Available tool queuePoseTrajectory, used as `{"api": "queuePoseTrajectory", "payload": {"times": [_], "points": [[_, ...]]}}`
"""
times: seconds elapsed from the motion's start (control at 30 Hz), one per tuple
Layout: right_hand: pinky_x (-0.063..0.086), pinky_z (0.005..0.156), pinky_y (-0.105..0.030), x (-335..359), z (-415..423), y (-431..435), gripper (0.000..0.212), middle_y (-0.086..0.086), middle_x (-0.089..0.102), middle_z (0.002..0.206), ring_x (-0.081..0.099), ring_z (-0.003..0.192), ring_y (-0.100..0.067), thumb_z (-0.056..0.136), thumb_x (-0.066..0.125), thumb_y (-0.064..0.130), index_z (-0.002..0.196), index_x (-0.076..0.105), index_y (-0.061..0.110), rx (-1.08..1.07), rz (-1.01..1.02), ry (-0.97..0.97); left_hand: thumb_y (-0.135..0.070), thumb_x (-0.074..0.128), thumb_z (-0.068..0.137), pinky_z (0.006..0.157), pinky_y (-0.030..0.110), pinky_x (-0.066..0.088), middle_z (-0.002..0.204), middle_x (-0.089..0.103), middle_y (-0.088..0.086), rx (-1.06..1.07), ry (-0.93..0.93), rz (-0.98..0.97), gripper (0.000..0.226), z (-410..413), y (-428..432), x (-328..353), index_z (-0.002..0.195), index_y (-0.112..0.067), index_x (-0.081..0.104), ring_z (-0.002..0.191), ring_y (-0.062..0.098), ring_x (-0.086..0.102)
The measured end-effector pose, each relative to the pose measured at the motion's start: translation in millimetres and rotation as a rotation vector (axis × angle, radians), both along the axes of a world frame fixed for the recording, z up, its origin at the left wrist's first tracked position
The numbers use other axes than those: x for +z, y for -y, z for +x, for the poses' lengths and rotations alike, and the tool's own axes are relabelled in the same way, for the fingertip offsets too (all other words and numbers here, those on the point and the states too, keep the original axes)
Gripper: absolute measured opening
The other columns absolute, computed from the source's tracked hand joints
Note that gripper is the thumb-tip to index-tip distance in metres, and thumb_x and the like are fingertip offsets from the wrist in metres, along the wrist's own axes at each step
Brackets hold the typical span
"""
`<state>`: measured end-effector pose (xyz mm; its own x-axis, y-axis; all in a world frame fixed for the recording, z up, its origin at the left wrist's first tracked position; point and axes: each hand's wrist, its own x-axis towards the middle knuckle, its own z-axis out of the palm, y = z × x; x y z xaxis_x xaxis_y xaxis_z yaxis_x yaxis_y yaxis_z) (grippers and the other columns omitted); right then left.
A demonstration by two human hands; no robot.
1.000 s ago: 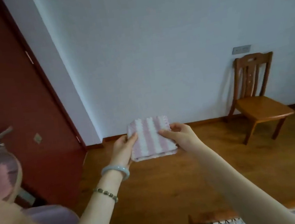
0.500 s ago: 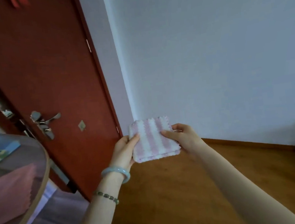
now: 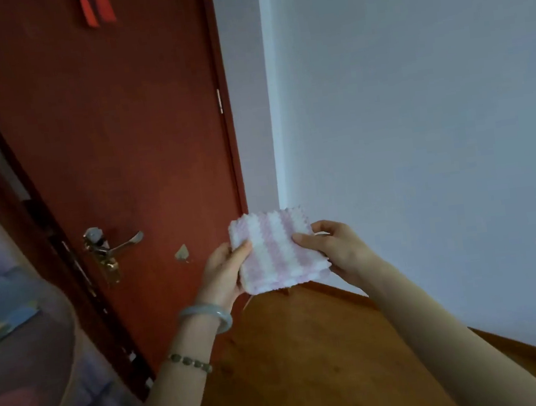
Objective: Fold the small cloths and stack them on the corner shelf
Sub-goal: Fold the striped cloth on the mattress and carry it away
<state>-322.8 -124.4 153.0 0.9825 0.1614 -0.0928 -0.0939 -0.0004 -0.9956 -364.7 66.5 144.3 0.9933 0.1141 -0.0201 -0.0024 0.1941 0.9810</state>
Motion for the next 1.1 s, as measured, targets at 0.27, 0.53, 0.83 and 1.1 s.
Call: {"api": "queuePoseTrajectory", "payload": {"times": [0.27, 0.53, 0.83, 1.1], "points": [[0.051, 0.071, -0.038, -5, 85, -94, 0.033, -0.012, 0.065, 0.087, 0.063, 0.078, -0.026, 0.071, 0.082, 0.033, 0.087, 0.064, 0.009, 0.289, -0.116, 0.093, -0.032, 0.058, 0.092, 0.076, 0.031, 0.056, 0.107, 0.072, 0.002, 0.291, 0.022, 0.101, 0.029, 24, -71, -8, 0.116, -0.015, 0.062, 0.099, 0.017, 0.069], [0.054, 0.079, -0.035, 7, 126, -231, 0.023, -0.012, 0.07, 0.091, 0.066, 0.084, -0.021, 0.08, 0.074, 0.009, 0.097, 0.067, -0.003, 0.826, -0.078, 0.185, -0.021, 0.058, 0.093, 0.066, 0.032, 0.056, 0.101, 0.066, 0.013, 0.92, -0.058, 0.072, 0.023, -3, -136, -14, 0.109, -0.005, 0.057, 0.087, 0.023, 0.065], [0.046, 0.056, -0.023, -16, 100, -322, 0.013, -0.006, 0.065, 0.07, 0.062, 0.059, -0.011, 0.081, 0.07, 0.001, 0.089, 0.06, 0.003, 1.223, -0.016, 0.135, -0.007, 0.054, 0.094, 0.057, 0.031, 0.055, 0.07, 0.062, 0.002, 1.365, -0.143, -0.017, 0.016, -49, -143, -23, 0.079, -0.014, 0.054, 0.064, 0.016, 0.06], [0.045, 0.049, -0.012, -23, 91, -399, 0.008, -0.004, 0.061, 0.074, 0.058, 0.063, -0.011, 0.084, 0.065, -0.003, 0.089, 0.061, 0.001, 1.314, -0.071, 0.191, -0.013, 0.066, 0.087, 0.06, 0.036, 0.05, 0.069, 0.059, 0.011, 1.505, -0.306, 0.165, 0.014, -65, -207, -31, 0.078, -0.005, 0.058, 0.069, 0.023, 0.056]]}}
